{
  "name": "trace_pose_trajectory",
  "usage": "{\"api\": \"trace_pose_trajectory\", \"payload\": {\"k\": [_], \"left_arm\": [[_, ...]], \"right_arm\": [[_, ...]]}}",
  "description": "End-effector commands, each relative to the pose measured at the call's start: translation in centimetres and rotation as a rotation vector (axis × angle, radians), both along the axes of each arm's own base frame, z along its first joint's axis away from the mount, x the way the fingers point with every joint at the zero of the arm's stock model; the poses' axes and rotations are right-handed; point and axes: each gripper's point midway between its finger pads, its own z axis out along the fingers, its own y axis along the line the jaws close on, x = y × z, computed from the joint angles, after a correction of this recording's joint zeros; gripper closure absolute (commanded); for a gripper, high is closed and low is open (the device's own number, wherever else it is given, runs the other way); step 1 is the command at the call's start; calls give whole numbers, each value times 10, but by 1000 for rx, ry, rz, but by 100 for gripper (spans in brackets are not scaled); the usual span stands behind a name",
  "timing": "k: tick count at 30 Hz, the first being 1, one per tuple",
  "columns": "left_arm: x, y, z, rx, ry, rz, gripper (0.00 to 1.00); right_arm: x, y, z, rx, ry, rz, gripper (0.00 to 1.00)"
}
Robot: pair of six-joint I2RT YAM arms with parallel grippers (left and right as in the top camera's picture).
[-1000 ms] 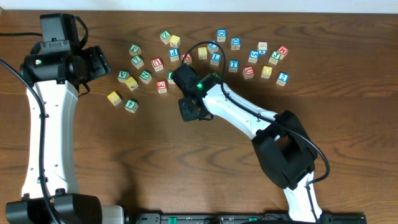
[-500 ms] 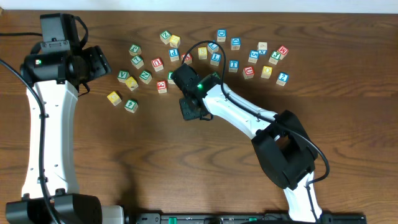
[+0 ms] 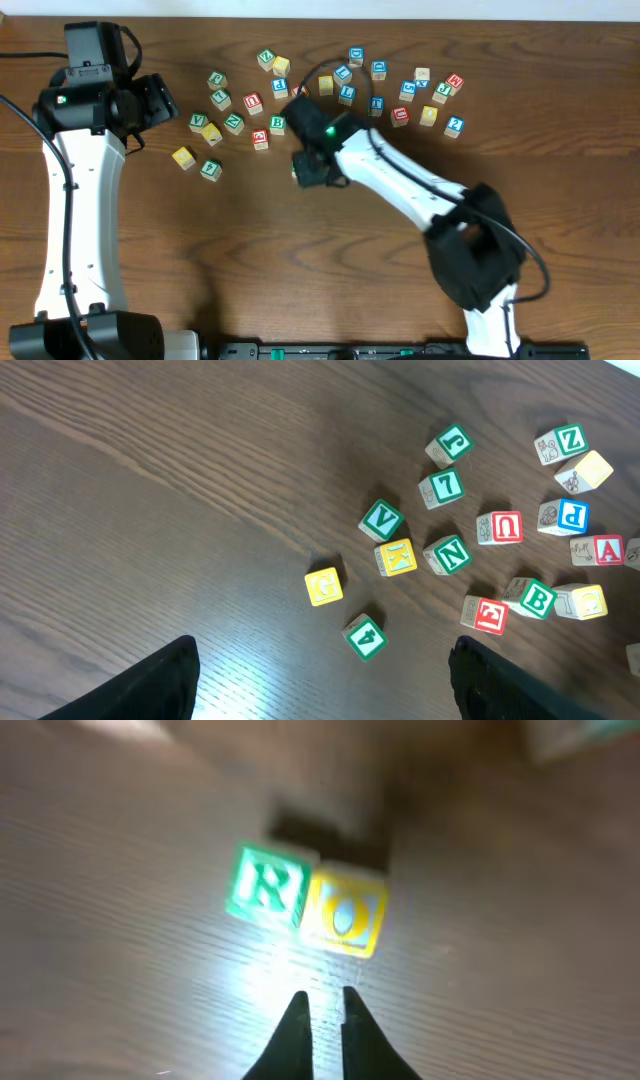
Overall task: Spell out ROBOT
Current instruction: 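Raise the right gripper away and reach the left gripper forward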
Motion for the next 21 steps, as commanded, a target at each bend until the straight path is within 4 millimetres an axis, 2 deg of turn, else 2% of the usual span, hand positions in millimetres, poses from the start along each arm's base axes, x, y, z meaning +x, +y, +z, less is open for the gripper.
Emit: {"api": "trace_pose_trajectory", "payload": {"k": [1,6,14,17,21], "left_arm": [[-1,2,-5,2,15,10,21],[3,-7,-5,-33,0,-19,21],[22,-48,0,-57,-53,-166,22],[30,-67,-6,-59,-46,-212,22],[41,-91,-24,-58,1,-278,22]], "right_arm": [[27,-5,66,98,-131,-31,91],[46,-17,84,137,-155,-70,82],[58,-31,92,176,-144,-103,75],[60,-39,92,168,-136,-119,72],[65,-55,95,157,-125,-153,69]]}}
